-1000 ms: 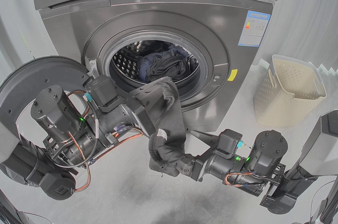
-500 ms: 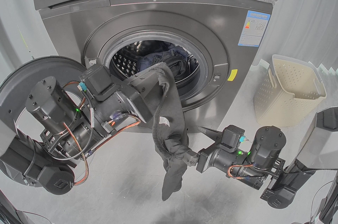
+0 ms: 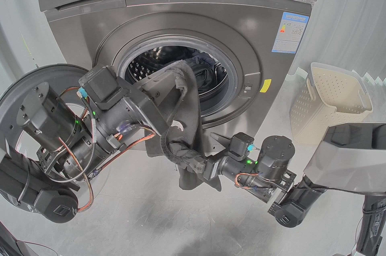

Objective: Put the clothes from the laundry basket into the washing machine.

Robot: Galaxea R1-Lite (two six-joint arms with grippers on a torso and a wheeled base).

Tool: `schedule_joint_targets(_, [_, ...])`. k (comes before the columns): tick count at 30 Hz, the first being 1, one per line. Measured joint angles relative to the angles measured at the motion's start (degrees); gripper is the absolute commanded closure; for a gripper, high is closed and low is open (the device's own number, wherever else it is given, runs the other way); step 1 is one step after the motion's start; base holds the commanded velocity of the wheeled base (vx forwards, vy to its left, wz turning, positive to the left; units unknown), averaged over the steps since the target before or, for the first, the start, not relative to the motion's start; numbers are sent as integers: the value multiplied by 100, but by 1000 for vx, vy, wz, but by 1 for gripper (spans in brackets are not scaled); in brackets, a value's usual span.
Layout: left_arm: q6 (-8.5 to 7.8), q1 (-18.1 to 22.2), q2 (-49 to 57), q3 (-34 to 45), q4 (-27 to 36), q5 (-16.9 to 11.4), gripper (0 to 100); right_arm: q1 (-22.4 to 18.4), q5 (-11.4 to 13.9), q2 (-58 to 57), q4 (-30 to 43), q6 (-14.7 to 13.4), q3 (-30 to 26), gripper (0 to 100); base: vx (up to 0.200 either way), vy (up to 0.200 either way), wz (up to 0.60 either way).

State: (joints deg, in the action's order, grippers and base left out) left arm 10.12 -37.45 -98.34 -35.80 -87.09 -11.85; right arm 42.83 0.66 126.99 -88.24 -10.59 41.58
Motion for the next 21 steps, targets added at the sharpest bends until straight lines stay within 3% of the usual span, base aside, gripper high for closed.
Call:
schedule_joint_targets(13, [6,-139,94,44,-9,-38,100,59,65,1380,5,165,1908,0,0,0,0])
schedule_joint_targets(14, [6,-150,102,44,-9,-40,100,61,60,1467,7,168,2032,100,0,0,0])
schedule_joint_targets(21, [13,-108,123,44,-9,-29,100,11,-26,1885,11,178,2575,100,0,0,0])
